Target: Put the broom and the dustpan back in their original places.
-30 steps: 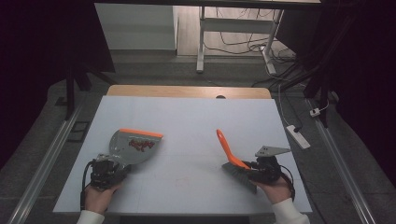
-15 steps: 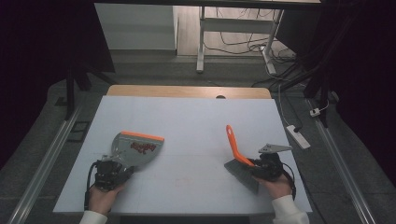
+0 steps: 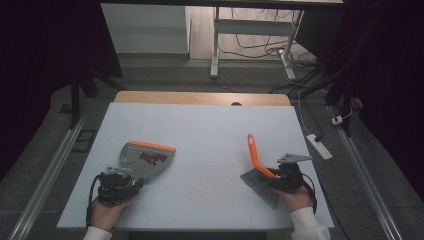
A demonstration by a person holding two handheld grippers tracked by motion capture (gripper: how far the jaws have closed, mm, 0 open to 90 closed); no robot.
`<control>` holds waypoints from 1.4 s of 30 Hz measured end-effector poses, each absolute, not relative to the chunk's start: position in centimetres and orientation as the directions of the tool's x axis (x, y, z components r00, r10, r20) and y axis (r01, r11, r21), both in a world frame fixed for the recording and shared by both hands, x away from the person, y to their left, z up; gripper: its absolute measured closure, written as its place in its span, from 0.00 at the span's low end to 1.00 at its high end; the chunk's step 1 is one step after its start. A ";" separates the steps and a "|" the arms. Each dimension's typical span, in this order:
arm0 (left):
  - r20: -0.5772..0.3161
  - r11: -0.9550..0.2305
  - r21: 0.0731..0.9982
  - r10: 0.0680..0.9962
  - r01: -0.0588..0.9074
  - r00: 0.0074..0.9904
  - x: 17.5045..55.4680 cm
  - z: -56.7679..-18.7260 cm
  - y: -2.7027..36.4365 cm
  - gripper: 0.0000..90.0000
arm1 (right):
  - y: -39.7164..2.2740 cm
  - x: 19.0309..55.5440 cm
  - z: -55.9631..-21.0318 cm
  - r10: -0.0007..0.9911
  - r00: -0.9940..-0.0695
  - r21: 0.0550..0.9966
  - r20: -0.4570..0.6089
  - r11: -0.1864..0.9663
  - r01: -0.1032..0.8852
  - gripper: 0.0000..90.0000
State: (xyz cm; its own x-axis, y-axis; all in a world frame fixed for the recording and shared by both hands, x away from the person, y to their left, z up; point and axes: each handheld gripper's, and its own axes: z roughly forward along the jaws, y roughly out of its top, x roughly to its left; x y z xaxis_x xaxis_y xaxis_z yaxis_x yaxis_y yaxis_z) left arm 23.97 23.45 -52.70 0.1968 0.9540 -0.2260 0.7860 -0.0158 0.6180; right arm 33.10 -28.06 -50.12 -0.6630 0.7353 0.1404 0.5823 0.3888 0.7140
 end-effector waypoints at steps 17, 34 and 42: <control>-0.181 -0.067 0.671 0.951 0.739 0.250 23.1 -51.3 24.5 0.31 | -28.0 33.8 -50.7 0.771 -0.634 0.689 0.059 0.427 0.585 0.51; -0.173 -0.128 0.712 0.921 0.690 0.350 22.8 -49.9 24.3 0.30 | -27.2 32.8 -49.8 0.730 -0.683 0.733 -0.030 0.480 0.481 0.51; -0.164 -0.180 0.725 0.892 0.664 0.421 23.6 -49.6 23.6 0.30 | -26.5 32.3 -49.6 0.672 -0.740 0.749 -0.040 0.510 0.423 0.51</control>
